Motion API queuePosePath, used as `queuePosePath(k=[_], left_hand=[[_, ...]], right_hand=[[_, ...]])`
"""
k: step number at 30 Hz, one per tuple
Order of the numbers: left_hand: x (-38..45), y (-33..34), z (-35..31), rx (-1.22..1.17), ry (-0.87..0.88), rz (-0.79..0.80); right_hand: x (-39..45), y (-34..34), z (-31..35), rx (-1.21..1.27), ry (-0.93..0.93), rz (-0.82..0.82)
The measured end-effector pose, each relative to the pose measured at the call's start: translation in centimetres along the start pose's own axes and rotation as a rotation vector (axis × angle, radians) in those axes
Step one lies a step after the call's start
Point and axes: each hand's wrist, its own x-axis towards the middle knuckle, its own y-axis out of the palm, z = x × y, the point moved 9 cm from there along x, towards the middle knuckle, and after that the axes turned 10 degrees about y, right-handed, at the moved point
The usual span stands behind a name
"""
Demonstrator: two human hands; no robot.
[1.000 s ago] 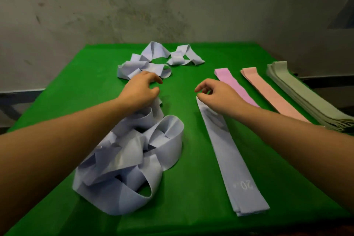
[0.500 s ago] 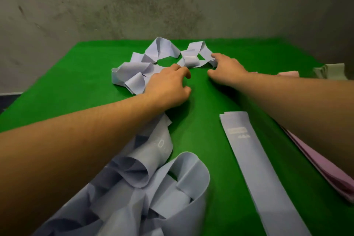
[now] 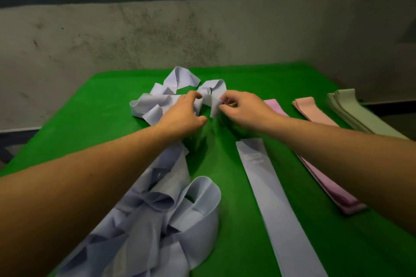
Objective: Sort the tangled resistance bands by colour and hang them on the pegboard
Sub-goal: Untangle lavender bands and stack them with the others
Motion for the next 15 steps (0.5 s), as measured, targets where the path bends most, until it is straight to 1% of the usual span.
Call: queuePosePath(k=[3, 5, 10, 13, 15], left_hand=[[-1.6, 0.0, -2.4, -0.066, 0.063, 0.014], [-2.8, -0.1, -4.2, -0.124, 0.103, -0.004], [-6.2, -1.2, -8.2, -0.414, 0.076, -0.127], [-8.3, -2.3, -10.4, -0.509, 0.111, -0.196], [-9.6, -3.3, -11.6, -0.546, 0.132, -0.246]], right_hand=[[-3.0, -1.8, 2.3, 0.231, -0.053, 0.035], [-5.0, -3.3, 3.9, 0.351, -0.070, 0.044], [-8.7, -6.1, 5.4, 0.707, 0.078, 0.082], [-10.9, -7.2, 6.5, 0.951, 0.142, 0.193], [-12.4, -8.1, 7.3, 1.033, 0.147, 0.253]])
